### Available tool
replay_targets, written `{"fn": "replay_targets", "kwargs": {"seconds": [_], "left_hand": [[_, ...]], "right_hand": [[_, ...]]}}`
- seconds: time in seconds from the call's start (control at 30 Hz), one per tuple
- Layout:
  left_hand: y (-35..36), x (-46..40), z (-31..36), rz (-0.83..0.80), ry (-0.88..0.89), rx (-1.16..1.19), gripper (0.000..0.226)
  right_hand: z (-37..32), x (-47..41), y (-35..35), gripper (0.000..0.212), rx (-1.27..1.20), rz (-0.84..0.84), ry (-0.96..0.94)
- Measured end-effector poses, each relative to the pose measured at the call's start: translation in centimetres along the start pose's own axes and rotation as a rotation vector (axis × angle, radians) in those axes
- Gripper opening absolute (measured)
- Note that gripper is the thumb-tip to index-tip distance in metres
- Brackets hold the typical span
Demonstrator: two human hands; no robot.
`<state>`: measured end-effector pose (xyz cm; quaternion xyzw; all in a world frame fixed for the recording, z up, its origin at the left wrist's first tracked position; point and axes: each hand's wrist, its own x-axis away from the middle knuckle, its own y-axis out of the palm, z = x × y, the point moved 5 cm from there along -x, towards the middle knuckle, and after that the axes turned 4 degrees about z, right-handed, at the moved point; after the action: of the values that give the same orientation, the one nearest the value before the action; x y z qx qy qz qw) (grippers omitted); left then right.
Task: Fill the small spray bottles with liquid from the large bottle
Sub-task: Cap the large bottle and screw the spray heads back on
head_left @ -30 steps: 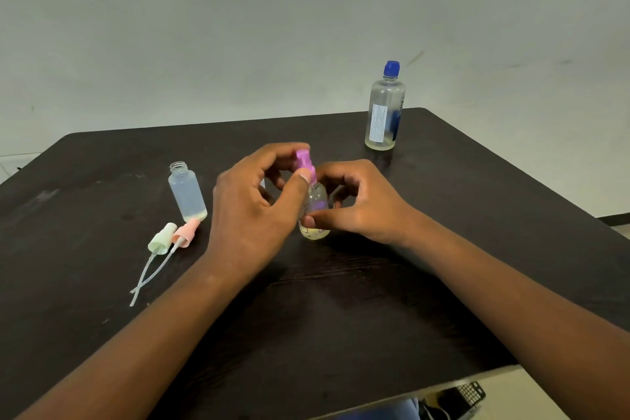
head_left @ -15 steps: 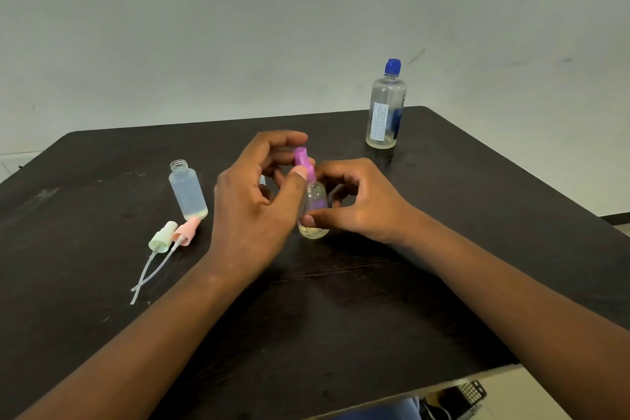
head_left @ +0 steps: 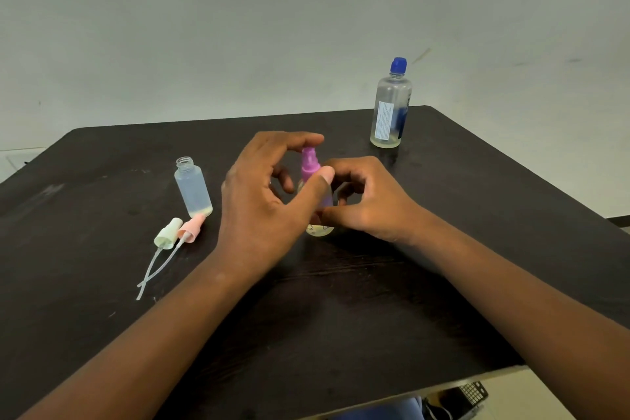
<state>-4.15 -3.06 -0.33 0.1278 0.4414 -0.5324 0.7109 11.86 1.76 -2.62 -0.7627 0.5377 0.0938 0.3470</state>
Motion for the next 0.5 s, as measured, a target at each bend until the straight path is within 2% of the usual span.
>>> {"fn": "replay_targets", "kwargs": {"seconds": [0.3,0.4,0.5], "left_hand": [[0.04,0.17,0.26,-0.016,-0.023,0.045,0.035],[-0.13,0.14,0.34,0.014,-0.005,-0.017,0.035],[-0.18,0.06,-0.09,0.034,-0.054,0.017,0.036]], "right_hand": [[0.27,-0.11,0.04,0.03,0.03,-0.007,0.006],[0.1,-0.03,-0.09,0.027,0.021,0.001,0.0],[0.24,-0.08,-0.05,0.027,0.016,0.005,0.016]]}}
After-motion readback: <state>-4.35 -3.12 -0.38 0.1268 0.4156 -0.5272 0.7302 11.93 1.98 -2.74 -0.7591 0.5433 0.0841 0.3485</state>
